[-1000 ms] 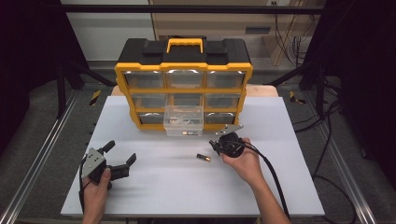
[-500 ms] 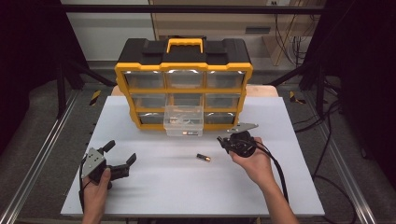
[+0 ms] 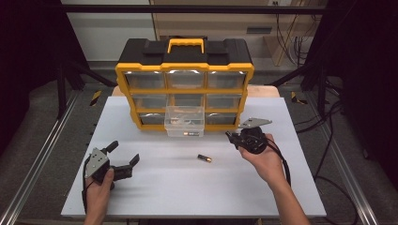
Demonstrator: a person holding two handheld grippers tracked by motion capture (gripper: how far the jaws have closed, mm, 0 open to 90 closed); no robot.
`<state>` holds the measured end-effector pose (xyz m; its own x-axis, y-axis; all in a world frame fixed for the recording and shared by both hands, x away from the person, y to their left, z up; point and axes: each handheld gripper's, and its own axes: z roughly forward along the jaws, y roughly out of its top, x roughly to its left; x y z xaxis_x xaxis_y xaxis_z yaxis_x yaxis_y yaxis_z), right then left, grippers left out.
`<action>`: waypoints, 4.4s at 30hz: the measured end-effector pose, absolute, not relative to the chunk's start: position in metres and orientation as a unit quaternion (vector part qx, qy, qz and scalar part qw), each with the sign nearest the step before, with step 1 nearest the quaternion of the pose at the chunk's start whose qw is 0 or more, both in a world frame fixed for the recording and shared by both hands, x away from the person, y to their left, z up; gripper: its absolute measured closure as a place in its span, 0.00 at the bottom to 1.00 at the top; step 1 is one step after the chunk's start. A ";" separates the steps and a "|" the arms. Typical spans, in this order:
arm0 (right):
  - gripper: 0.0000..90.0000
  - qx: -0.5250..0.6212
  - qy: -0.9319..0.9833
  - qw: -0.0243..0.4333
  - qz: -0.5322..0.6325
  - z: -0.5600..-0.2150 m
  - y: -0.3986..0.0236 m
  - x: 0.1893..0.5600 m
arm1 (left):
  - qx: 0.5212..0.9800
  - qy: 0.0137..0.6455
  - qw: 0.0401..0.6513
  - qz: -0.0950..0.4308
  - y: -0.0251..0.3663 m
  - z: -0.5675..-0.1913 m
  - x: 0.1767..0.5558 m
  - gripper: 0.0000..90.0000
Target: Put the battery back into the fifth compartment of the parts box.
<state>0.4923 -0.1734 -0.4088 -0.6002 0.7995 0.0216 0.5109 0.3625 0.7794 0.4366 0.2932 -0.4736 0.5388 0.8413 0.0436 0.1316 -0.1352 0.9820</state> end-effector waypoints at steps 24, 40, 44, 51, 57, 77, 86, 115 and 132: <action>0.85 0.407 0.775 0.206 0.438 -0.371 -0.191 0.475 | 0.684 0.355 0.548 0.324 0.290 -0.474 0.431 0.01; 0.85 0.400 0.755 0.227 0.467 -0.331 -0.195 0.471 | 0.678 0.364 0.540 0.342 0.300 -0.472 0.429 0.01; 0.85 0.399 0.747 0.229 0.479 -0.316 -0.198 0.471 | 0.674 0.369 0.544 0.337 0.300 -0.473 0.431 0.02; 0.85 0.392 0.740 0.226 0.497 -0.299 -0.187 0.482 | 0.680 0.362 0.539 0.341 0.298 -0.474 0.432 0.01; 0.85 0.377 0.744 0.229 0.501 -0.286 -0.172 0.489 | 0.681 0.364 0.539 0.337 0.299 -0.475 0.433 0.01; 0.85 0.339 0.773 0.234 0.483 -0.270 -0.114 0.508 | 0.673 0.366 0.551 0.332 0.300 -0.472 0.431 0.01; 0.85 0.325 0.783 0.234 0.475 -0.273 -0.098 0.512 | 0.679 0.359 0.548 0.333 0.295 -0.472 0.428 0.01; 0.85 0.301 0.812 0.224 0.446 -0.287 -0.061 0.515 | 0.684 0.354 0.544 0.334 0.292 -0.472 0.433 0.01; 0.24 0.313 0.799 0.225 0.461 -0.282 -0.079 0.498 | 0.682 0.354 0.548 0.330 0.293 -0.472 0.434 0.01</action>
